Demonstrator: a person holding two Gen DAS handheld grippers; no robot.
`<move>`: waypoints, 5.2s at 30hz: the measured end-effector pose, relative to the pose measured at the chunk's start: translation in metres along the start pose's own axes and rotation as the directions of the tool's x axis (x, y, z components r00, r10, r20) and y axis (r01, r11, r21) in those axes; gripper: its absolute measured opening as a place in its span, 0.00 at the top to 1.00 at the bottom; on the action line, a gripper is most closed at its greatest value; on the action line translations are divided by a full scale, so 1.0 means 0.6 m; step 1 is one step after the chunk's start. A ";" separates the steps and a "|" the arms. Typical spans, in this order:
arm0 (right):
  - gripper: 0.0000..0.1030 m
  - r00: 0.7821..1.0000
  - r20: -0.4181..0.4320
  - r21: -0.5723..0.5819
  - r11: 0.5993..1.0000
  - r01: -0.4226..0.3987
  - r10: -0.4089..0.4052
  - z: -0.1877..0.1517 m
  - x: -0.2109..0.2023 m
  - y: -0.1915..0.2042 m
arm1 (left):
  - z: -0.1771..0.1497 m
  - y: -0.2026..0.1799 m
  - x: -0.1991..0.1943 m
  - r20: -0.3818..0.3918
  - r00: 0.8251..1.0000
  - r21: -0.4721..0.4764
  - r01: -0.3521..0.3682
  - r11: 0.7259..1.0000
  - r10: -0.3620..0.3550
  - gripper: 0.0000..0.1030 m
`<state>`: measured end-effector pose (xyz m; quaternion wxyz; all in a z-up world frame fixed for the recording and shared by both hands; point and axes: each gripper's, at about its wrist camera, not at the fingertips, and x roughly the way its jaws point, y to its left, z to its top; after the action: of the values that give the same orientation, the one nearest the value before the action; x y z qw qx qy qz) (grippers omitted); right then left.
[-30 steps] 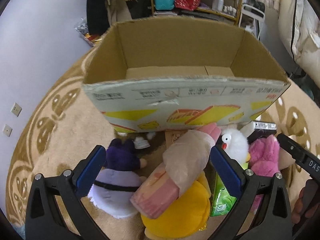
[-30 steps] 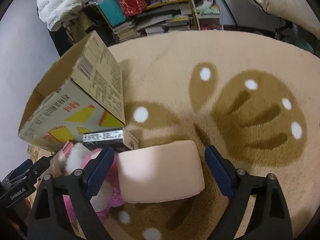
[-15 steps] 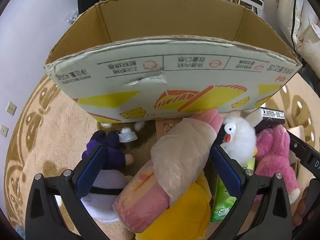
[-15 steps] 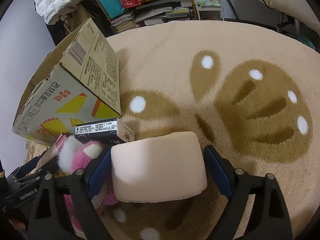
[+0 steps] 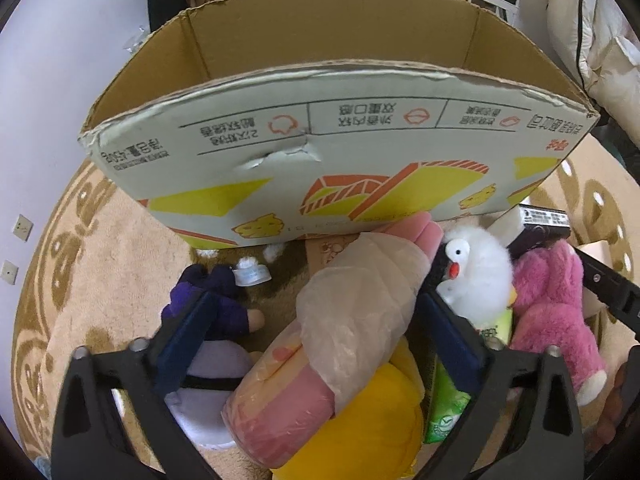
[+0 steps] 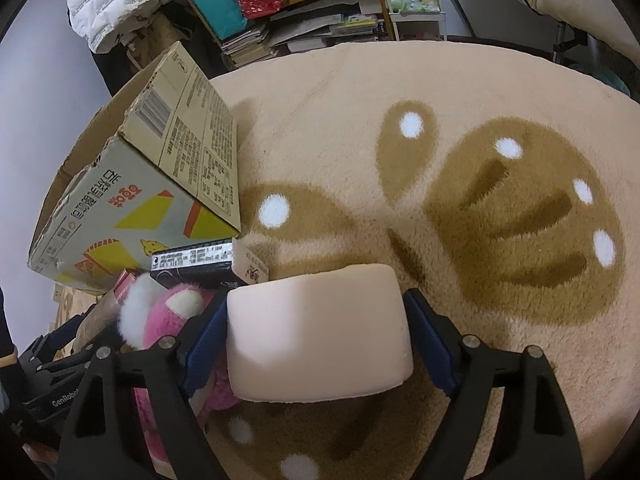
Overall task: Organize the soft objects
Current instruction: 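Grasp the pink wrapped roll with the left tool while the right tool grasps the pink sponge block, then lift the pink roll and pink sponge block and carry both over the box, then open both tools to drop the roll and sponge block into the box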
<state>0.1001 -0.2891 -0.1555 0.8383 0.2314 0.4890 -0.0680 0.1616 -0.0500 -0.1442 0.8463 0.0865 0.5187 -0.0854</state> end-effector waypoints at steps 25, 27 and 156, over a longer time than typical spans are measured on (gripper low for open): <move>0.31 1.000 0.011 -0.038 0.999 -0.013 0.013 -0.015 -0.012 0.009 | -0.013 0.001 -0.018 0.014 0.998 0.020 0.063 0.998 -0.063 0.67; 0.32 1.000 0.014 -0.039 0.999 -0.017 0.018 -0.017 -0.014 0.013 | -0.014 0.005 -0.024 0.015 0.999 0.007 0.053 0.999 -0.053 0.67; 0.00 0.924 0.305 -0.335 0.934 -0.123 0.231 0.143 -0.119 0.248 | 0.148 0.161 -0.180 0.383 0.921 -0.051 -0.048 0.997 0.064 0.04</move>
<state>0.1816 -0.2045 -0.0114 0.9385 0.1257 0.3182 0.0475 0.2127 0.0289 -0.0026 0.9353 0.0656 0.3416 -0.0656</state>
